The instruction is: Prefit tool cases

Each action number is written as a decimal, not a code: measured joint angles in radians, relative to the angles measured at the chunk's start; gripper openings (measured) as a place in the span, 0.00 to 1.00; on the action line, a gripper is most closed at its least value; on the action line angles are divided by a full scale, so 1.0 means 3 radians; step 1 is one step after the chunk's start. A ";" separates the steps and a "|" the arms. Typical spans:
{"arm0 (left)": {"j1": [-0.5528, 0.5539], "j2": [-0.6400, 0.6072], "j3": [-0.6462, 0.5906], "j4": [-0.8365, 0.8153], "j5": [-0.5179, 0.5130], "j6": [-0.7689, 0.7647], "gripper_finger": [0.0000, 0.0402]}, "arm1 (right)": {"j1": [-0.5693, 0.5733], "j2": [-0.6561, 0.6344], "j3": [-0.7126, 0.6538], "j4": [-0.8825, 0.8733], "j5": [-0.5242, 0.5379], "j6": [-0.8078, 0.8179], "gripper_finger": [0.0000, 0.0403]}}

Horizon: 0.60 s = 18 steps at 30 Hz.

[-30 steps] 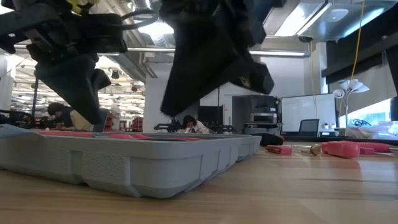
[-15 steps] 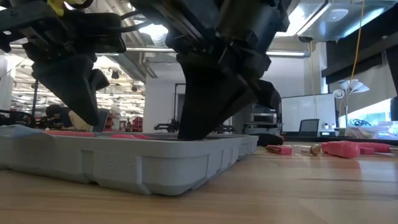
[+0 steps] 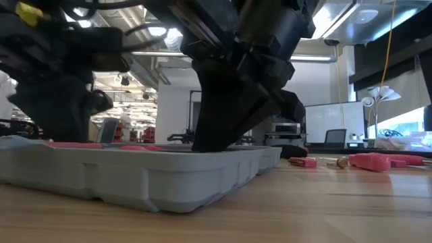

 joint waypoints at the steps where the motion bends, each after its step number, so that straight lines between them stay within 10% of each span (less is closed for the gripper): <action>1: 0.0010 0.0007 -0.0002 0.0036 -0.0025 -0.0009 0.00 | 0.0001 0.0000 0.0000 0.0002 0.0000 0.0001 0.00; 18: 0.0057 -0.0003 0.0025 0.1208 -0.0136 -0.0014 0.00 | -0.0074 0.0051 -0.0001 0.0116 0.0008 -0.0110 0.00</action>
